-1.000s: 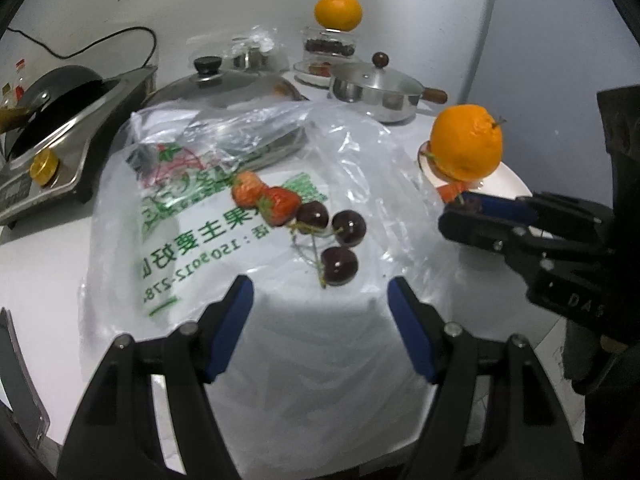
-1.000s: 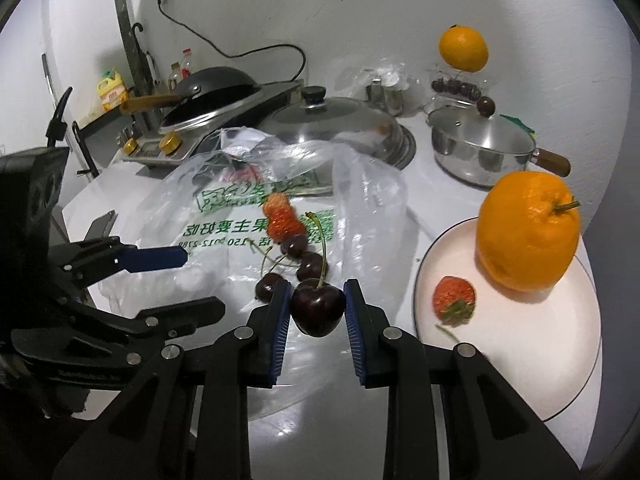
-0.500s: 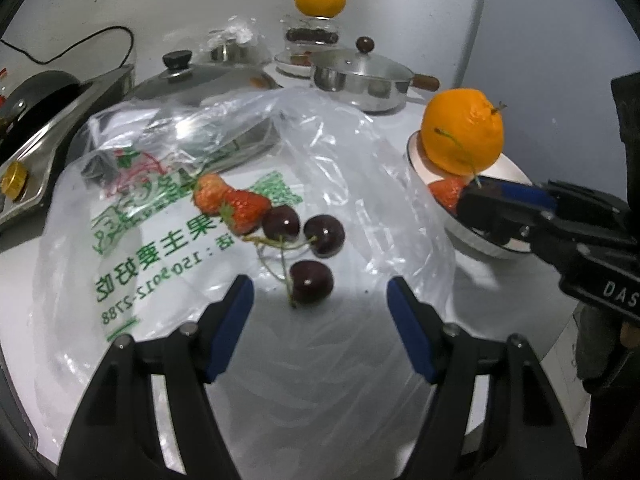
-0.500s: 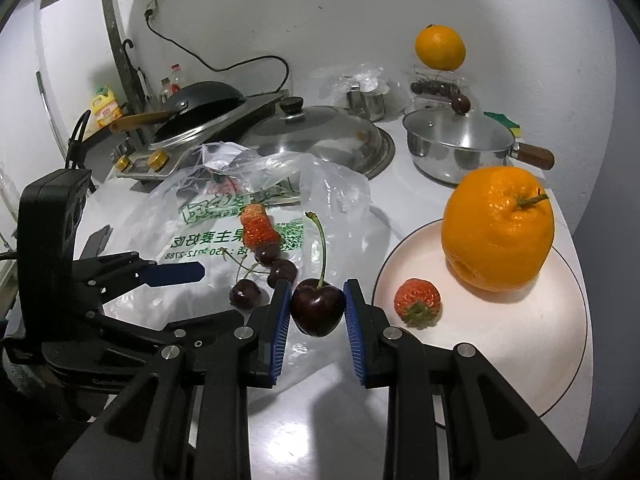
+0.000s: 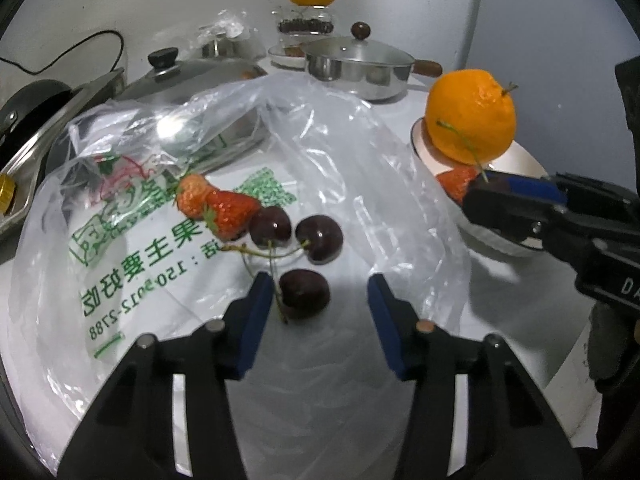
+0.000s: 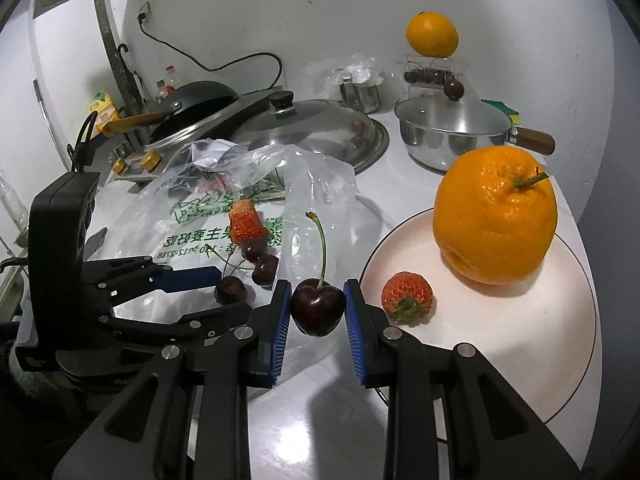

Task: Organize fruits
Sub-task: 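Lower the left gripper onto another cherry and close while the right gripper lifts its cherry, then carry both held cherries from the bag over the white plate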

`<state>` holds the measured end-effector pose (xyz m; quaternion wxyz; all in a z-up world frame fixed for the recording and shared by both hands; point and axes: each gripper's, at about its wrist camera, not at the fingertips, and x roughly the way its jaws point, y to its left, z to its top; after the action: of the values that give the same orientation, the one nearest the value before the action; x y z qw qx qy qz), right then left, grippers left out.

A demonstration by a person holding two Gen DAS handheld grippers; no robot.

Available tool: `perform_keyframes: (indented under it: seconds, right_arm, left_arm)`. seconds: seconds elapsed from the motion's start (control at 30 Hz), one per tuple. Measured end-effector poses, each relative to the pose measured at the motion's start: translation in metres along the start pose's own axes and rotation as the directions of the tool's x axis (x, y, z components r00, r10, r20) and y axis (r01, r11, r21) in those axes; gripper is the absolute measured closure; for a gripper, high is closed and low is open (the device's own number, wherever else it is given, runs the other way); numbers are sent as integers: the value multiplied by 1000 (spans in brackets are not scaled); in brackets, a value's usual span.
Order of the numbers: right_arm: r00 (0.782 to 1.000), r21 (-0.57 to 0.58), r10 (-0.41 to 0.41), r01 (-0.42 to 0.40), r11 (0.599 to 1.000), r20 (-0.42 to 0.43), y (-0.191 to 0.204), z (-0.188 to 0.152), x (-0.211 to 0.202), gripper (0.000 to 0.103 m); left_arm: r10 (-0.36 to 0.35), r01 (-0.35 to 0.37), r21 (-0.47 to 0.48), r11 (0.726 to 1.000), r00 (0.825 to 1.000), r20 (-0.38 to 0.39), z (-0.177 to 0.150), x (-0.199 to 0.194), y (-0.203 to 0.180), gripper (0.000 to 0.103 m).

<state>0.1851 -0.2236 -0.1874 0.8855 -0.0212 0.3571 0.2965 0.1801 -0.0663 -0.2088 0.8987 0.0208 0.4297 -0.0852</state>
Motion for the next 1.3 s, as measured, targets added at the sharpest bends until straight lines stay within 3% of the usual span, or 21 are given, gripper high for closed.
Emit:
perform_keyframes:
  seconds: [0.13,0.27,0.57,1.3]
  right_arm:
    - [1000,1,1,-1,1000,-1,-1,0,0,74]
    - [1000,3,0,0,1000,-1,-1,0,0,74]
    - [1000,3,-1,1,1000,-3,-2,0,1,74]
    - [1000,-26,-19,19,999,10,13,3,-9,74]
  left_arm:
    - [24,-24,23,999,1000,1,0,4,-2,55]
    - [54,-54,40,998,999,-2,-1,7,-2,65]
    - [62,-62,42,997,998,-1,-1,7,1,73]
    - [6,-8,37,999,999,47,-1,-23,0,74]
